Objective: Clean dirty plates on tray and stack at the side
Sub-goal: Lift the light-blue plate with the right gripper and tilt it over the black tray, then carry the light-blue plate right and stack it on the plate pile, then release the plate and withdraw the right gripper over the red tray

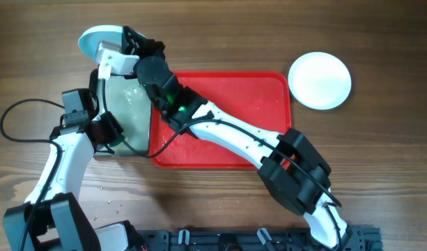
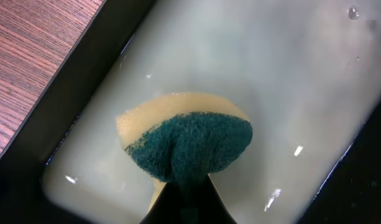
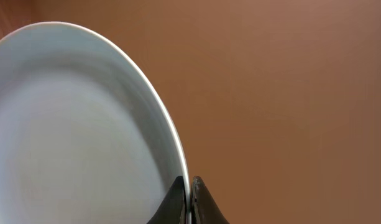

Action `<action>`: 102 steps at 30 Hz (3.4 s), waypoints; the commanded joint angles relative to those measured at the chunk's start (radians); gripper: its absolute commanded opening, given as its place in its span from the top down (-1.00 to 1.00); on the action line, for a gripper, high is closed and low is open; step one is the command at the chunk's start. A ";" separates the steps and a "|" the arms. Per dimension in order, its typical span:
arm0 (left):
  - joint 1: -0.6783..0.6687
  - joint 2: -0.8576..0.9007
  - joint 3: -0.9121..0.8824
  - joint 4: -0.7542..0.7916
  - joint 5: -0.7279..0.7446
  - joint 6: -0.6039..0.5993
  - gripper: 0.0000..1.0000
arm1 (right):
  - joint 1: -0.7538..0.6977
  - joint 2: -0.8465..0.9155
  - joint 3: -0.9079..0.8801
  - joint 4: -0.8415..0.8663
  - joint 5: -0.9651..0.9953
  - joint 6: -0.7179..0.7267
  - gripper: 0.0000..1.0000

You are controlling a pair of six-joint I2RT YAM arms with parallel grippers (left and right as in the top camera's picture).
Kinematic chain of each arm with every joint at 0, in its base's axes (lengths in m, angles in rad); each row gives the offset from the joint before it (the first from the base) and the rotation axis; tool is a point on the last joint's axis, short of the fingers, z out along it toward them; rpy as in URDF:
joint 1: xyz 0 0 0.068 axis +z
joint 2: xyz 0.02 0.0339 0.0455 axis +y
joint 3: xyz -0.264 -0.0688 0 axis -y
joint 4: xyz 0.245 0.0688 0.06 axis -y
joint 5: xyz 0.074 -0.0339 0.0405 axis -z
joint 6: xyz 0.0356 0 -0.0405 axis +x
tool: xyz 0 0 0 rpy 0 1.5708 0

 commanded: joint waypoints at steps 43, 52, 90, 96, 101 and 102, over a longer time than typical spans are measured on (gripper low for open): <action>-0.090 -0.011 -0.006 0.298 0.168 0.497 0.92 | -0.489 -0.370 -0.148 -1.368 -0.614 1.172 0.91; -0.090 0.106 -0.006 0.332 0.168 0.514 0.86 | -0.489 -0.370 -0.316 -1.239 -0.713 1.196 0.91; -0.090 -0.050 0.018 0.354 0.176 0.504 -1.00 | -1.169 -0.338 -0.541 -0.878 -0.380 1.349 0.89; -0.090 -0.050 0.018 0.353 0.176 0.504 -1.00 | -1.169 -0.292 -0.540 -0.873 -0.422 1.343 0.46; -0.090 -0.050 0.018 0.354 0.176 0.504 -1.00 | -1.169 -0.311 -0.493 -0.927 -0.496 1.239 -0.25; -0.090 -0.050 0.018 0.353 0.176 0.504 -1.00 | -1.169 -0.324 -0.483 -0.945 -0.518 1.233 -0.33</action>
